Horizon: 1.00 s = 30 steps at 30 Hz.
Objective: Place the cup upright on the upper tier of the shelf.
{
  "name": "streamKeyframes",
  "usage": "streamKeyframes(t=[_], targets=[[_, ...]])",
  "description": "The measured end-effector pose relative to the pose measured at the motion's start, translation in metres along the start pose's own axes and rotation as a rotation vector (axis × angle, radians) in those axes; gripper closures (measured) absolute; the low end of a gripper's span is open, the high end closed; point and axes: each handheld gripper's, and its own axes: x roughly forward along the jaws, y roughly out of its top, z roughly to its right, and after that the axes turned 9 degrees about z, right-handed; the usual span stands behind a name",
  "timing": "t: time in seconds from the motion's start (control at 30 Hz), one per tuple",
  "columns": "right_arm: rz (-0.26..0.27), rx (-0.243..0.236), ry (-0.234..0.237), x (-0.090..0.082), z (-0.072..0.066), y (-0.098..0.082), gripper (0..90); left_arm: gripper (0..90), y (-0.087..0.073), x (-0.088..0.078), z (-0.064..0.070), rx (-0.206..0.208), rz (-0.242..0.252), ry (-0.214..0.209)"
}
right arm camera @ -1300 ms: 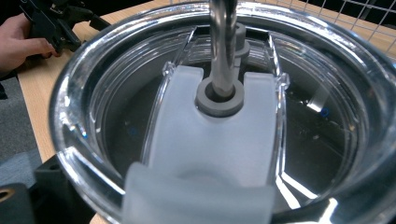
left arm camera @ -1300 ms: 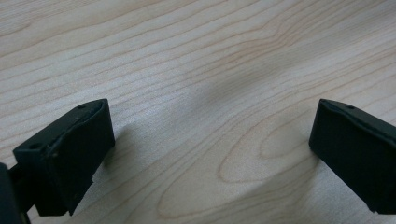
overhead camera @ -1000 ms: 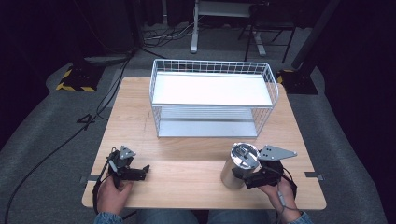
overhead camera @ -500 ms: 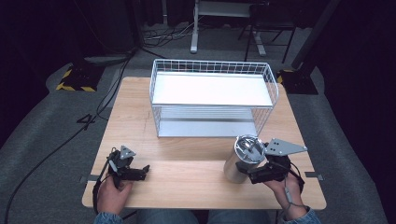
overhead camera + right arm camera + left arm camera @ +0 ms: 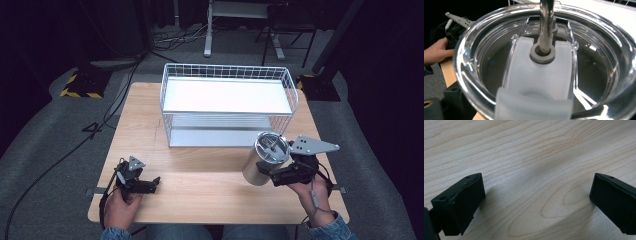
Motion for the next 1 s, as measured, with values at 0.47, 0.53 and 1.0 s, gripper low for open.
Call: streamKeyframes(t=[0.47, 0.53, 1.0], targets=[[0.026, -0.022, -0.028, -0.006, 0.008, 0.039, 3.9, 0.5, 0.000, 0.000, 0.000, 0.000, 0.000, 0.001], [0.030, -0.024, -0.028, -0.006, 0.009, 0.041, 3.9, 0.5, 0.000, 0.000, 0.000, 0.000, 0.000, 0.000], [0.037, -0.022, -0.034, -0.002, 0.019, 0.069, 3.9, 0.5, 0.000, 0.000, 0.000, -0.005, 0.001, 0.003]])
